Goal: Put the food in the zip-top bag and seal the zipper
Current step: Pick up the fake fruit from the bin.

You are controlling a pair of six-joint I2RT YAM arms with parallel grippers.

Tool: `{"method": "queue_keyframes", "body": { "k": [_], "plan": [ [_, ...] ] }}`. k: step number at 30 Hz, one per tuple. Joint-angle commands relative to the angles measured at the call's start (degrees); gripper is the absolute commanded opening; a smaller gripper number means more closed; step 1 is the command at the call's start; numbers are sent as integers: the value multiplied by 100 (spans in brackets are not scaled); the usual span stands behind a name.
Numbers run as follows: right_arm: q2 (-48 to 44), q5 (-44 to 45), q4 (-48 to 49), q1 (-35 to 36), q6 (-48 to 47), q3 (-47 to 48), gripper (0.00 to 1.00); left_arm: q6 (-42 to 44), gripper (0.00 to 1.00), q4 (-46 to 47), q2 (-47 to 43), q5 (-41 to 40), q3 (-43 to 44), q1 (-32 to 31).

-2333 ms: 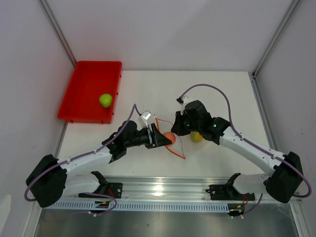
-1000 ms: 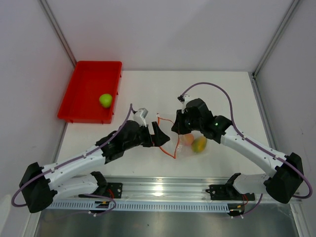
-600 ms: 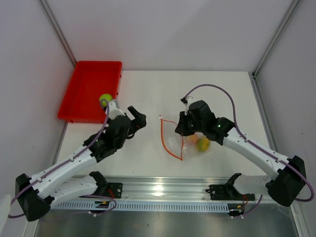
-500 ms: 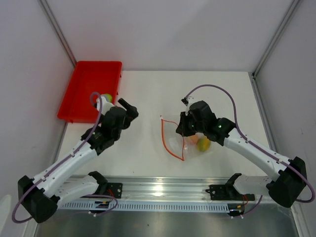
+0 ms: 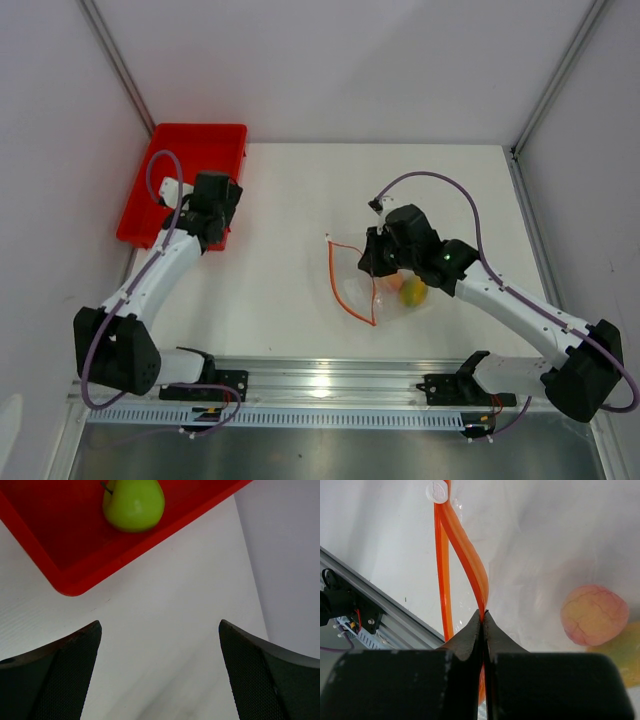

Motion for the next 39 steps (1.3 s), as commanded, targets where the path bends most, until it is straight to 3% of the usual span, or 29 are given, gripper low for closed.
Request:
{"method": "queue_keyframes", "body": {
  "k": [1, 9, 19, 29, 39],
  "plan": [
    [-121, 42, -8, -49, -127, -56, 0, -345, 100, -133, 296, 225, 649, 422],
    [29, -160, 115, -119, -171, -91, 0, -512, 99, -1205, 1446, 516, 1940, 995],
    [205, -283, 150, -224, -320, -91, 0, -785, 100, -863, 2362, 1254, 2232, 1707],
    [372, -458, 300, -304, -294, -108, 0, -565, 99, -696, 2907, 1351, 2794, 1839],
    [398, -529, 405, -383, -312, -240, 0, -1022, 99, -1311, 3566, 1904, 3444, 1989]
  ]
}}
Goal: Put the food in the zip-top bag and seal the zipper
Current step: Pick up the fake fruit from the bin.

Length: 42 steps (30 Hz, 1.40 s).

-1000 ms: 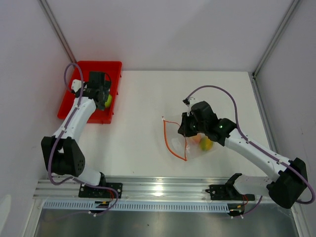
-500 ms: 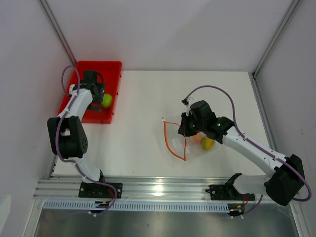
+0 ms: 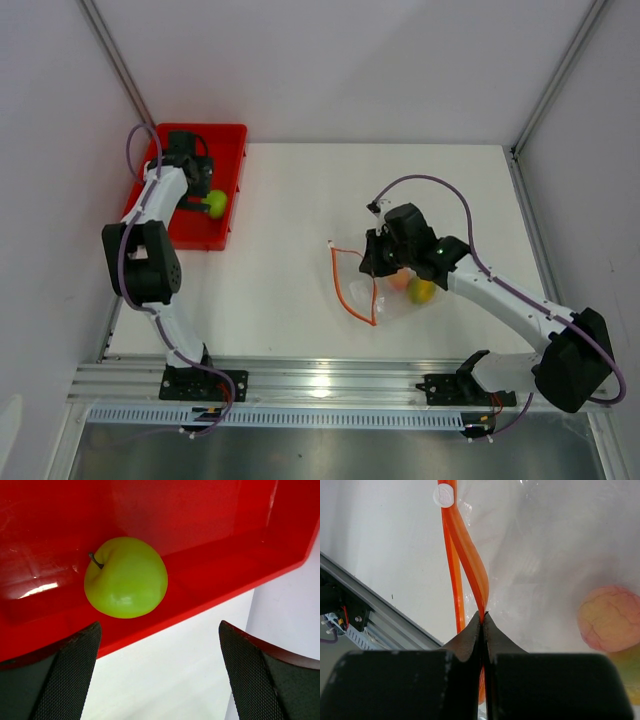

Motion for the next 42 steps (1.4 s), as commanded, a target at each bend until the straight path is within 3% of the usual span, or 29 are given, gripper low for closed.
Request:
{"method": "queue_keyframes", "body": {
  "k": [1, 9, 26, 42],
  "plan": [
    [24, -94, 228, -59, -45, -63, 0, -268, 99, -362, 327, 379, 439, 111],
    [24, -120, 263, -112, -80, -151, 0, -417, 100, -942, 697, 344, 1248, 111],
    [-46, -208, 387, -218, -36, -301, 0, -576, 99, -1857, 1154, 511, 1749, 146],
    [-46, -208, 422, -235, -1, -283, 0, -672, 100, -1726, 1382, 458, 1855, 181]
  ]
}}
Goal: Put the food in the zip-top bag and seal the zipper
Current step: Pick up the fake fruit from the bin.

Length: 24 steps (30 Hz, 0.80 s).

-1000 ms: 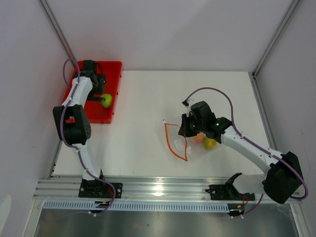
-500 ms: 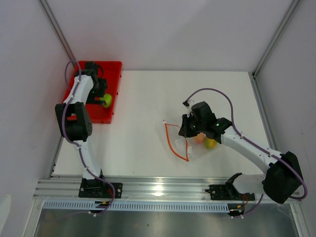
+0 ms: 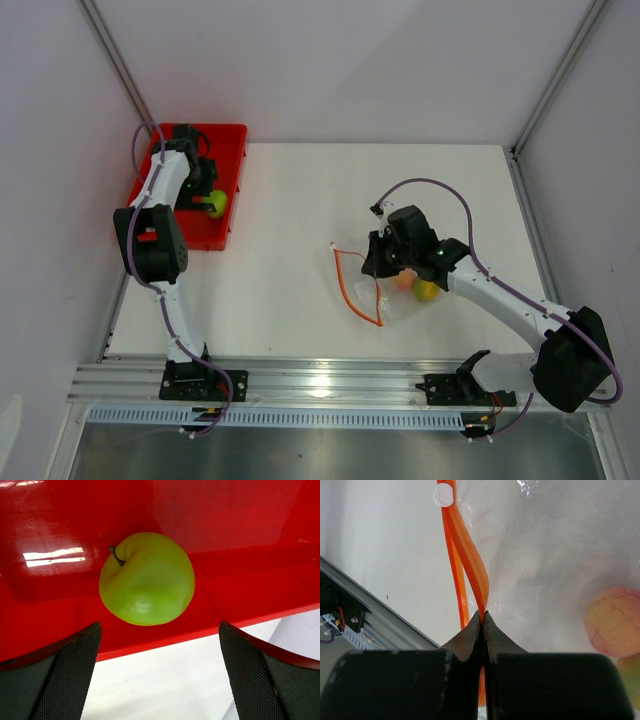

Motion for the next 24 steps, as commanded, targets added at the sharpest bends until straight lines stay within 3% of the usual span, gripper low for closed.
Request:
{"method": "queue_keyframes", "body": {
  "k": [1, 24],
  "plan": [
    [-53, -46, 173, -41, 6, 8, 0, -122, 100, 76, 91, 71, 116, 94],
    [27, -38, 304, -50, 50, -63, 0, -104, 100, 261, 495, 98, 53, 112]
  ]
}}
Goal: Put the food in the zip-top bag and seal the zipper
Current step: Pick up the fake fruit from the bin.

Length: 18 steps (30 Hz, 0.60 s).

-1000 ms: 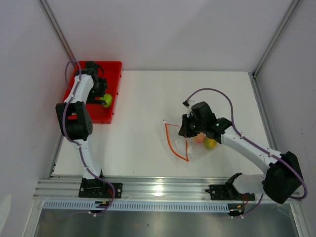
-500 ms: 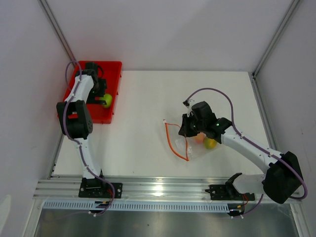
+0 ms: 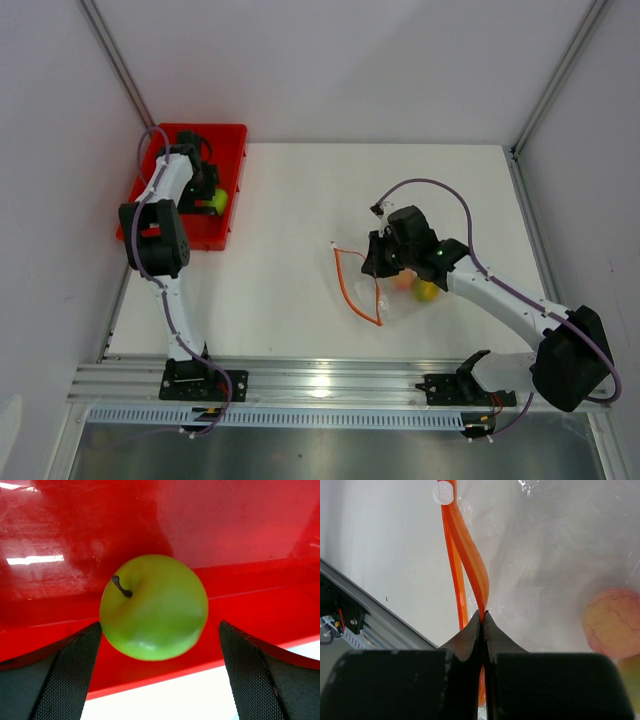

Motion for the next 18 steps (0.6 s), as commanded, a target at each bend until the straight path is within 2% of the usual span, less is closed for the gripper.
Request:
{"method": "queue_keyframes", "body": {
  "k": [1, 13, 16, 18],
  "plan": [
    [0, -29, 204, -23, 47, -21, 0, -139, 100, -80, 113, 124, 73, 61],
    [-44, -29, 274, -85, 47, -118, 0, -192, 99, -169, 324, 212, 108, 79],
    [-44, -29, 283, -85, 39, -126, 0, -183, 95, -125, 307, 229, 21, 96],
    [-44, -38, 292, -94, 30, -144, 0, -200, 88, -28, 289, 308, -119, 105]
  ]
}}
